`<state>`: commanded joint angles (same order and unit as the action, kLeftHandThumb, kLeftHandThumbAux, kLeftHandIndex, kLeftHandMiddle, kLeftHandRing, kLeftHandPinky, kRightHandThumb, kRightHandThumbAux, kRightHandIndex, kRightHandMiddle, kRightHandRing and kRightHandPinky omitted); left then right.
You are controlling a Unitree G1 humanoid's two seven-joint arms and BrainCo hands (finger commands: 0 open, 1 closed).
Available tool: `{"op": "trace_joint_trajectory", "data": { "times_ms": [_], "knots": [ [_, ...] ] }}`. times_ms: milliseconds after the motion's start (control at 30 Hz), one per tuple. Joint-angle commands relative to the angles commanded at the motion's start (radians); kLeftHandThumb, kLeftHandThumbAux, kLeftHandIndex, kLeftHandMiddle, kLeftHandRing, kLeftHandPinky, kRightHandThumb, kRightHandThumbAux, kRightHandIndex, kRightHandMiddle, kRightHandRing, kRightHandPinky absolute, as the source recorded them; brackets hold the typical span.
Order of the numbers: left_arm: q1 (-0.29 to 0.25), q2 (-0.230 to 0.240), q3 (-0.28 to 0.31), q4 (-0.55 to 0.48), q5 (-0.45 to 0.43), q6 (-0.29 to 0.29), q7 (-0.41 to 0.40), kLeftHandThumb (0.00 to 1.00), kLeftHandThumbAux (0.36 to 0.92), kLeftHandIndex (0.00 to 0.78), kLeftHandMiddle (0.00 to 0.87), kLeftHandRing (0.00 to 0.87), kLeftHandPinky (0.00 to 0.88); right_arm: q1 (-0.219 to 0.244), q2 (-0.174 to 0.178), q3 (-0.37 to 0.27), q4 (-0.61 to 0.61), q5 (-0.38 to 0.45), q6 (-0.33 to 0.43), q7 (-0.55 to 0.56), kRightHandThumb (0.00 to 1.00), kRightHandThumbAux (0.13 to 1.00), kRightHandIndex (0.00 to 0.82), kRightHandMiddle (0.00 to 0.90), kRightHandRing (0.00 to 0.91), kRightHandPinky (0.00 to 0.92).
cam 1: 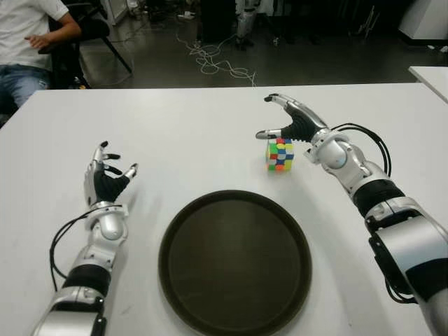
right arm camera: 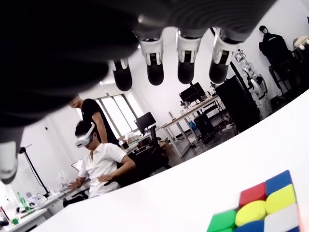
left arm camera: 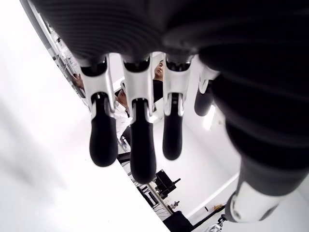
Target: Pick up the Rubik's Cube and put it in the plate
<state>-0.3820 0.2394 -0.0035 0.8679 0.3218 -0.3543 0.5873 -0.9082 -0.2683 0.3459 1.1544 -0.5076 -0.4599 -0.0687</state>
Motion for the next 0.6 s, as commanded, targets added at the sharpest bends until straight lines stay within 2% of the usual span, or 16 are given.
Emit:
{"op": "trace_joint_trajectory", "data": {
  "times_ms": [33, 100, 200, 267, 367, 433, 600],
  "knots": [
    [0.0, -0.001, 0.001, -0.001, -0.001, 0.001, 0.0, 0.0, 0.735, 0.0, 0.533, 0.714, 0.733, 0.0, 0.0, 0.001, 0.001, -0.001, 0.001, -0.001, 0.0, 0.428, 0.0, 0.0, 0.0, 0.0],
    [0.0, -0.002, 0.002, -0.001, -0.002, 0.001, 0.0, 0.0, 0.74, 0.0, 0.438, 0.638, 0.629, -0.001, 0.0, 0.002, 0.003, -0.003, 0.002, -0.003, 0.0, 0.43, 0.0, 0.0, 0.0, 0.0],
    [0.0, -0.002, 0.004, 0.001, -0.006, 0.001, -0.002, 0.0, 0.742, 0.0, 0.39, 0.61, 0.613, 0.0, -0.001, 0.005, 0.003, -0.004, 0.001, -0.004, 0.0, 0.426, 0.0, 0.0, 0.0, 0.0],
    [0.0, -0.001, 0.005, 0.003, -0.007, 0.001, -0.004, 0.0, 0.726, 0.0, 0.308, 0.5, 0.515, -0.001, -0.003, 0.008, 0.003, -0.007, 0.001, -0.003, 0.0, 0.416, 0.0, 0.0, 0.0, 0.0],
    [0.0, 0.0, 0.004, 0.005, -0.006, 0.001, -0.004, 0.0, 0.713, 0.0, 0.259, 0.435, 0.465, -0.003, -0.007, 0.016, 0.003, -0.014, 0.003, -0.001, 0.0, 0.412, 0.0, 0.0, 0.0, 0.0],
    [-0.001, 0.001, 0.002, 0.006, -0.003, 0.001, -0.003, 0.0, 0.709, 0.0, 0.249, 0.422, 0.465, -0.008, -0.013, 0.033, 0.005, -0.035, 0.015, -0.004, 0.0, 0.418, 0.0, 0.0, 0.0, 0.0],
    [-0.002, 0.001, 0.001, 0.009, 0.0, 0.002, 0.002, 0.0, 0.726, 0.0, 0.355, 0.571, 0.602, -0.021, -0.026, 0.079, 0.004, -0.092, 0.049, -0.018, 0.0, 0.454, 0.0, 0.0, 0.0, 0.0]
  ]
}}
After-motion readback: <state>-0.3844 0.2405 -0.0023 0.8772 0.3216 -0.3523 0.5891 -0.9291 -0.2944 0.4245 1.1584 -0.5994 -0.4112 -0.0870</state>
